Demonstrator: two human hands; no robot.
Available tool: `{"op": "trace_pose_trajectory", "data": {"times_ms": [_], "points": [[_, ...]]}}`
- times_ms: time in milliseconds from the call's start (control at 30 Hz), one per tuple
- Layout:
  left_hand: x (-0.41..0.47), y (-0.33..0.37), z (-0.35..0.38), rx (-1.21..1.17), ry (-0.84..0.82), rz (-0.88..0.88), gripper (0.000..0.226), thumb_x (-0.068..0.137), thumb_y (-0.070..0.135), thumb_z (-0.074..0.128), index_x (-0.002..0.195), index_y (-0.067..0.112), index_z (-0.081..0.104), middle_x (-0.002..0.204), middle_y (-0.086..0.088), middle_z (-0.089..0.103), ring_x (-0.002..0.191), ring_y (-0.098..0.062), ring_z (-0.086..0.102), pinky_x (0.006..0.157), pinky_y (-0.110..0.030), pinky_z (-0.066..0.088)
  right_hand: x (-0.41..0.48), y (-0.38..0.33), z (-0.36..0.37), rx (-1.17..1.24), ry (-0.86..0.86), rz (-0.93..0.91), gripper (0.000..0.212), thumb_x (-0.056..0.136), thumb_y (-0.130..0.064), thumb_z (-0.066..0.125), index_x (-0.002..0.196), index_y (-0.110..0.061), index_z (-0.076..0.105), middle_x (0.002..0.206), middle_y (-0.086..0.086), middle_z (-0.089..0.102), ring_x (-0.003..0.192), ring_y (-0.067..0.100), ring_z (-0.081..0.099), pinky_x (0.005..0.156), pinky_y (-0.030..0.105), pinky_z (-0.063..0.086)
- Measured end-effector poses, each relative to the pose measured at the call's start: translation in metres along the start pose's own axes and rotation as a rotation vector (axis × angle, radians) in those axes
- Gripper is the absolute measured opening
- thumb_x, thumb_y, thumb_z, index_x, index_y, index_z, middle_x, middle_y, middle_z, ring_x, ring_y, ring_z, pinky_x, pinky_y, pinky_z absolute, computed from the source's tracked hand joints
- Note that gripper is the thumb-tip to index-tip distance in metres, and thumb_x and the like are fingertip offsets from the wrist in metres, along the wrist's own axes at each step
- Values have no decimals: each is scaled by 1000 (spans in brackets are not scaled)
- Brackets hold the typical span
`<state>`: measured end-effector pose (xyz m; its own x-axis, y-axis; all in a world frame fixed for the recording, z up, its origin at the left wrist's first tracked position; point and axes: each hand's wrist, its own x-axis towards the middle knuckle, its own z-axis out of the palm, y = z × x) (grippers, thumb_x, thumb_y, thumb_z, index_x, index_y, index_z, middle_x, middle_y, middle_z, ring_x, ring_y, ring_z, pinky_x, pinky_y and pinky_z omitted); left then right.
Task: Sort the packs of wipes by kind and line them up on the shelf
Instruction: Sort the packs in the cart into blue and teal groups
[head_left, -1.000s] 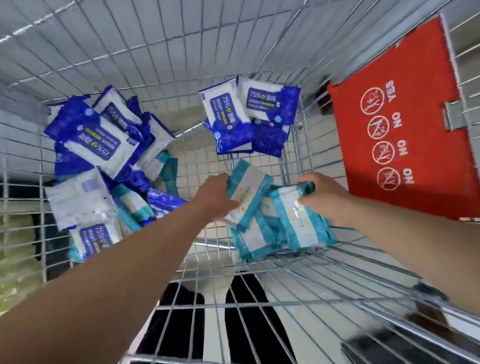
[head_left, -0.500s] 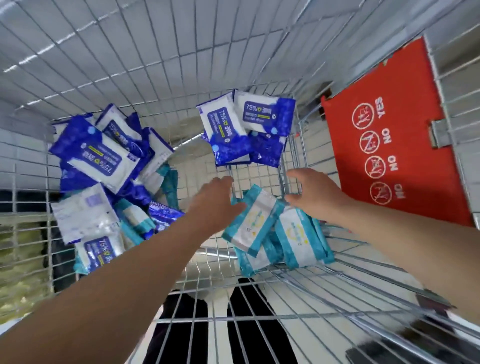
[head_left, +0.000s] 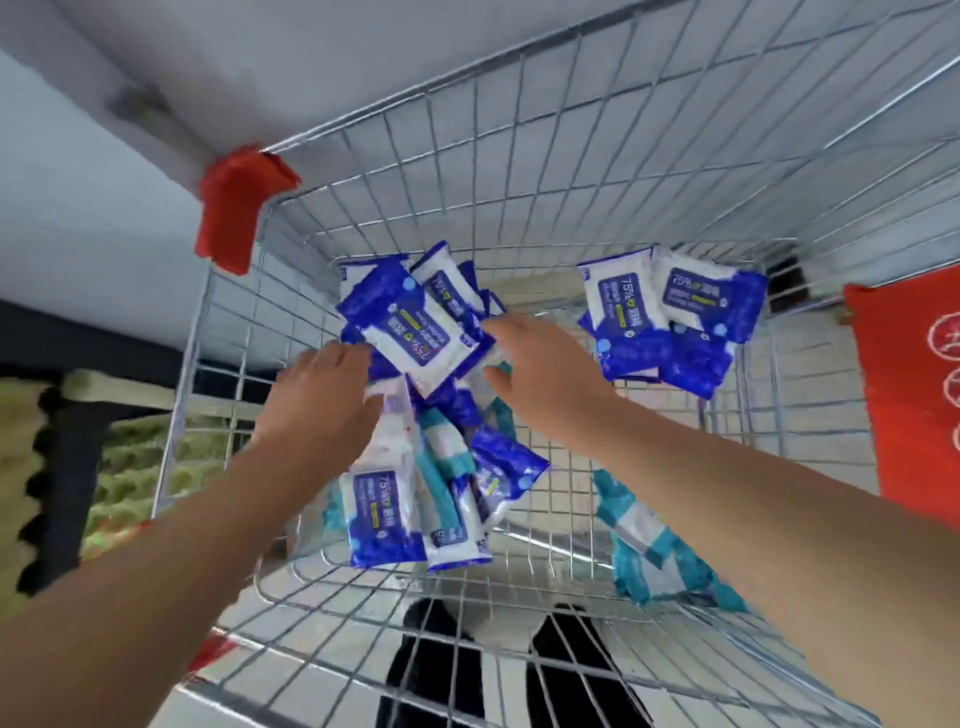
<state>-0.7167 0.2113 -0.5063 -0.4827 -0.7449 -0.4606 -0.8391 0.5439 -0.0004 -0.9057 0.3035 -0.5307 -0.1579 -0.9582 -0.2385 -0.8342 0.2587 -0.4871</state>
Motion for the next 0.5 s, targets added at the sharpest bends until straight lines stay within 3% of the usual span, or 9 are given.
{"op": "trace_pose_trajectory", "data": {"times_ms": [233, 400, 433, 500], "points": [[30, -25, 12, -126, -10, -5, 29, 93, 21, 50, 119, 9, 49, 116, -12, 50, 110, -29, 47, 90, -41, 44, 56, -21, 42, -69, 47, 89, 55, 80, -45, 66, 119, -10, 50, 122, 11, 44, 113, 28, 42, 98, 37, 38], [42, -30, 18, -206, 43, 14, 28, 96, 19, 46, 121, 7, 49, 118, -13, 50, 110, -28, 48, 92, -38, 43, 63, -16, 51, 106, 57, 212, 31, 80, -36, 70, 90, -8, 59, 119, 9, 37, 108, 24, 38, 99, 34, 37], [43, -30, 17, -239, 52, 6, 28, 96, 19, 46, 121, 7, 48, 118, -13, 50, 109, -28, 49, 91, -38, 42, 63, -15, 46, 198, 68, 244, 25, 83, -30, 68, 84, -9, 56, 114, 7, 39, 102, 19, 41, 93, 29, 38], [48, -29, 15, -307, 56, -21, 27, 97, 20, 47, 120, 5, 47, 116, -15, 50, 107, -29, 50, 86, -36, 41, 60, -12, 32, 387, 137, 312, 23, 88, -18, 64, 73, -13, 48, 88, 1, 45, 72, 10, 44, 67, 15, 38]]}}
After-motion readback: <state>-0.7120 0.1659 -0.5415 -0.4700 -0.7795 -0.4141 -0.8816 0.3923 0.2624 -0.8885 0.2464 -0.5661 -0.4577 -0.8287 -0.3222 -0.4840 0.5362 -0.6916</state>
